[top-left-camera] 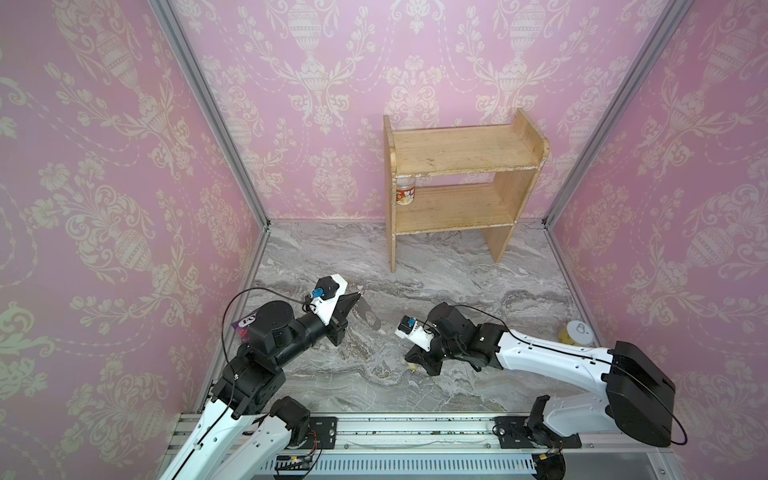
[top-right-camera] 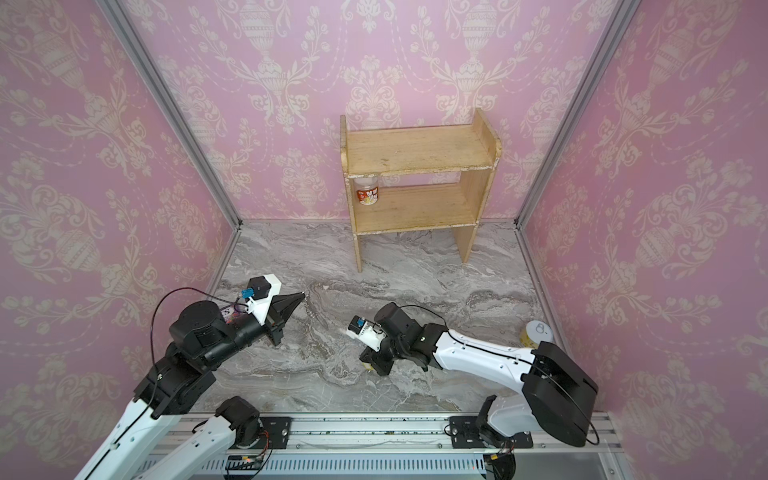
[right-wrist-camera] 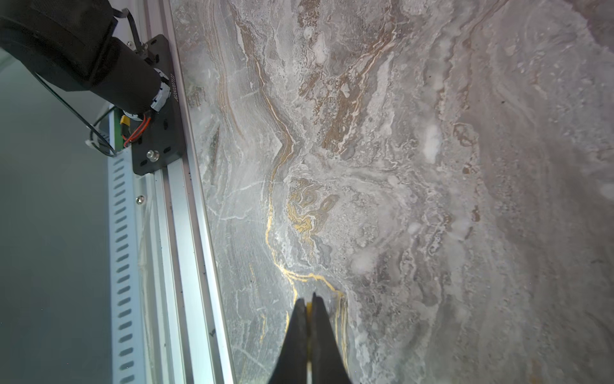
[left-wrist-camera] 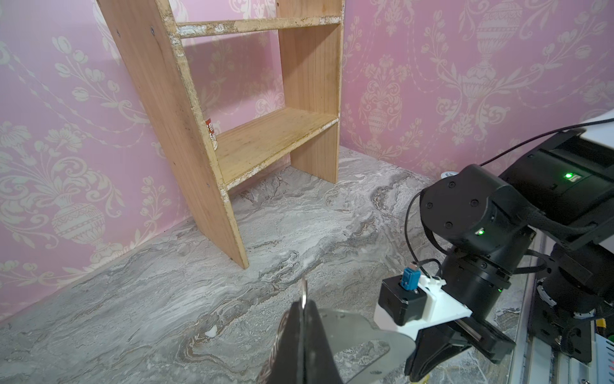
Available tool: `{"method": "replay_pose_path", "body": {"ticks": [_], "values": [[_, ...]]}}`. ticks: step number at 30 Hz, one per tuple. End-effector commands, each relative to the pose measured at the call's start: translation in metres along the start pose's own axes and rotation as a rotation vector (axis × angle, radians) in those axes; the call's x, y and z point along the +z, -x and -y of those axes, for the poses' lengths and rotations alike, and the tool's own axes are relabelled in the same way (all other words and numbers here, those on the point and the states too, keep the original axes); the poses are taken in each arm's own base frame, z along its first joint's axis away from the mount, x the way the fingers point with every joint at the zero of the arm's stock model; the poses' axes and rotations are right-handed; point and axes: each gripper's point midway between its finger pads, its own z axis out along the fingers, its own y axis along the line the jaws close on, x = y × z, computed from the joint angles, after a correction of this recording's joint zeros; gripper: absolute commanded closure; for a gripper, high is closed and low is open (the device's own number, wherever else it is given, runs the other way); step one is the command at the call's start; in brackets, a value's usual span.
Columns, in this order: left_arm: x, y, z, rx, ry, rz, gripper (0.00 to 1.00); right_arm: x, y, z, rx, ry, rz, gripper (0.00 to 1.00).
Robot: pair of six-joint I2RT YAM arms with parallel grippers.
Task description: Put the keys on the keyring
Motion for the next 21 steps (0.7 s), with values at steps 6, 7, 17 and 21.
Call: {"method": "replay_pose_path", "body": {"ticks": [6, 7, 17, 21], "values": [[0.008, 0.009, 0.002, 0.04, -0.031, 0.027, 1.0, 0.024, -0.02, 0.023, 0.277, 0.078, -0.079, 1.0], [0.01, 0.008, 0.002, 0.039, -0.032, 0.02, 1.0, 0.024, -0.02, 0.028, 0.297, 0.074, -0.074, 1.0], [0.024, 0.005, 0.0, 0.037, -0.044, 0.003, 1.0, 0.017, -0.026, 0.07, 0.455, 0.027, -0.027, 1.0], [0.028, 0.004, -0.001, 0.032, -0.051, 0.0, 1.0, 0.017, -0.037, 0.079, 0.49, 0.007, -0.048, 1.0]]}}
